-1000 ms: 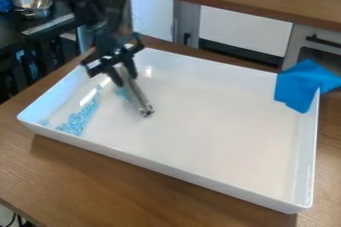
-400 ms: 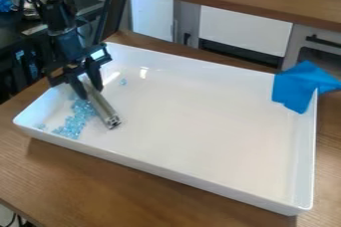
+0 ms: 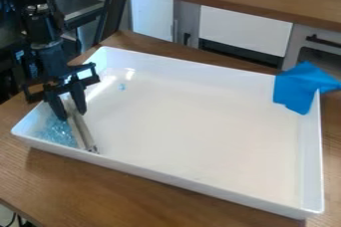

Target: Sweep into pile

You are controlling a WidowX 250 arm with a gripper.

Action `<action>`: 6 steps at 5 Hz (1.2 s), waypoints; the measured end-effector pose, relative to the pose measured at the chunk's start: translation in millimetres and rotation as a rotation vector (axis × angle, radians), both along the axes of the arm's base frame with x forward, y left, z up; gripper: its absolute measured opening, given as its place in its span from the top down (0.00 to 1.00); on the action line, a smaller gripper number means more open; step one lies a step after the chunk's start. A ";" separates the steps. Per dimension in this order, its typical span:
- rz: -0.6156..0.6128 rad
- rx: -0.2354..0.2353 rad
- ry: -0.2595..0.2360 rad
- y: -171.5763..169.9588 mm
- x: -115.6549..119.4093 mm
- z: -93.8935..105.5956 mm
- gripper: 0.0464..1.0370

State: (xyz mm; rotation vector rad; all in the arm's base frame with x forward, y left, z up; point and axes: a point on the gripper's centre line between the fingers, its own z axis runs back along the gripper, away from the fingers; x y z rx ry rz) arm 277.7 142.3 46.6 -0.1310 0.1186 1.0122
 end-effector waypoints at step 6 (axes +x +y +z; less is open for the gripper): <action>-0.574 -0.299 -0.301 -222.5 89.5 16.8 0.70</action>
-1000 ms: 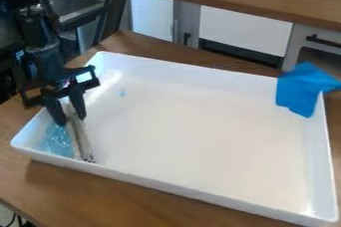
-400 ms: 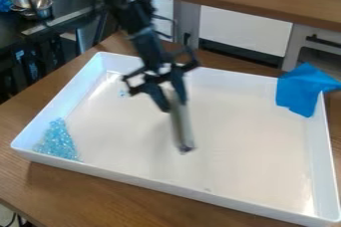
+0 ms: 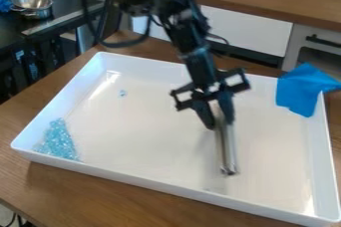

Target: Sweep into pile

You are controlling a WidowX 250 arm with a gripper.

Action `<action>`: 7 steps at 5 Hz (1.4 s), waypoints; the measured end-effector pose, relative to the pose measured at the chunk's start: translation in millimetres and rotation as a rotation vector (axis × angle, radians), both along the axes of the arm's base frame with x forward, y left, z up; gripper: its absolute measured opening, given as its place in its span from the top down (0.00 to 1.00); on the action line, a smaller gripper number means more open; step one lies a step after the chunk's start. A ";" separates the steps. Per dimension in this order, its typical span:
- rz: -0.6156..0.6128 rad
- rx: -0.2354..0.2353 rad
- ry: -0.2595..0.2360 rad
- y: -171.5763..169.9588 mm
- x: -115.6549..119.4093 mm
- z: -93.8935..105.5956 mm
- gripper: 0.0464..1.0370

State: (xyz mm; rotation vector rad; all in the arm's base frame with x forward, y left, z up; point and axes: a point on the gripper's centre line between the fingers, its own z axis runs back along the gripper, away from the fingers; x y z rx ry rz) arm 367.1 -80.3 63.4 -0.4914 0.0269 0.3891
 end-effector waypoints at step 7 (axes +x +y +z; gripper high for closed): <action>-0.101 0.131 0.044 52.9 -29.3 -19.5 0.70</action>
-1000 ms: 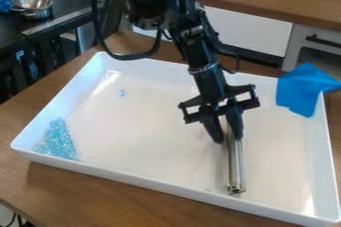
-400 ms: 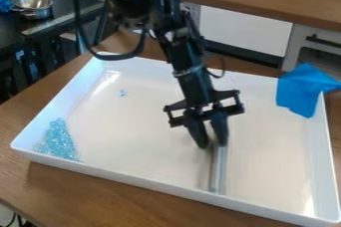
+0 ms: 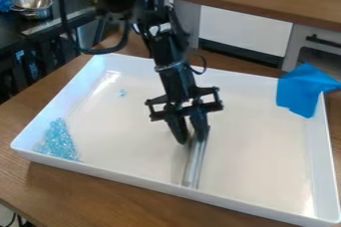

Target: Sweep into pile

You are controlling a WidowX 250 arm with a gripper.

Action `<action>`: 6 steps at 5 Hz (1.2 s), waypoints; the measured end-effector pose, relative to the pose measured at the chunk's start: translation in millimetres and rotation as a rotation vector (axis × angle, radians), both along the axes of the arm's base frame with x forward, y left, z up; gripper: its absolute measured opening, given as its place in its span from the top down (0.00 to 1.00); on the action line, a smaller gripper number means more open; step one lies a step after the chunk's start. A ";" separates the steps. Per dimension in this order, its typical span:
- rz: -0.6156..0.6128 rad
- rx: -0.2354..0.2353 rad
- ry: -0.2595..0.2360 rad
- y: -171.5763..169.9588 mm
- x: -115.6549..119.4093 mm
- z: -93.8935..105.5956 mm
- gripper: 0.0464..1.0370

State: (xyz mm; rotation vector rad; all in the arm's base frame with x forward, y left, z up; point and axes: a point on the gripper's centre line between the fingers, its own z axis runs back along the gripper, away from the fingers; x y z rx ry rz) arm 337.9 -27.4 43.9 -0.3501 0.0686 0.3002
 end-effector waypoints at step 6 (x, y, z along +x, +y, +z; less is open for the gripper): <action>0.010 0.126 0.074 126.4 -29.1 6.7 0.70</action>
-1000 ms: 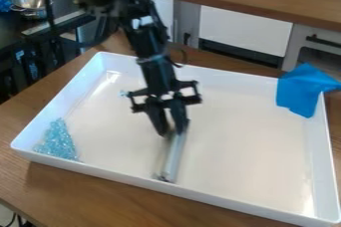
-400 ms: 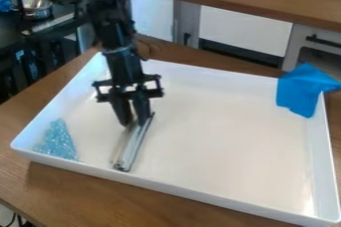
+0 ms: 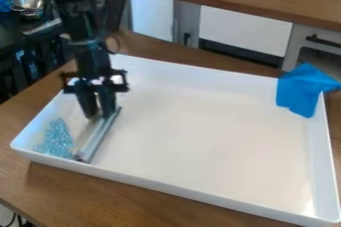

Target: Sweep into pile

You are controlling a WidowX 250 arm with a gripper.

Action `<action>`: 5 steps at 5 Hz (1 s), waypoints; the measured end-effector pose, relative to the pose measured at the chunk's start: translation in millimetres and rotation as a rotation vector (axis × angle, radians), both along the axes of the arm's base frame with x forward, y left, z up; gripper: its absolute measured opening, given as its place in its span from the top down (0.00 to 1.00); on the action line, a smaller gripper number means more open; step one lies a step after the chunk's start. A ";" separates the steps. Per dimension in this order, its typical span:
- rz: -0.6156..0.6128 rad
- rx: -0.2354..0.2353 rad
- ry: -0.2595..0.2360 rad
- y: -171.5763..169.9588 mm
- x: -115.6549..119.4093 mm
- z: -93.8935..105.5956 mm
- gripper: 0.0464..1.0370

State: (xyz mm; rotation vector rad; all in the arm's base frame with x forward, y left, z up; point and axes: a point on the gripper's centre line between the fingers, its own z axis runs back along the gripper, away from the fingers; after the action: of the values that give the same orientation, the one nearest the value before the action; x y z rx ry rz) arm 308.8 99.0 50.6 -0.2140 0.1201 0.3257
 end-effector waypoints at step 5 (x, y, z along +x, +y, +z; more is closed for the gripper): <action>0.691 -0.169 -0.173 -73.4 129.0 29.6 0.70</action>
State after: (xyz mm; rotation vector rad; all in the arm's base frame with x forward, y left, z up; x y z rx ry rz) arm 437.8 25.6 80.2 -0.4493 -0.1046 0.9840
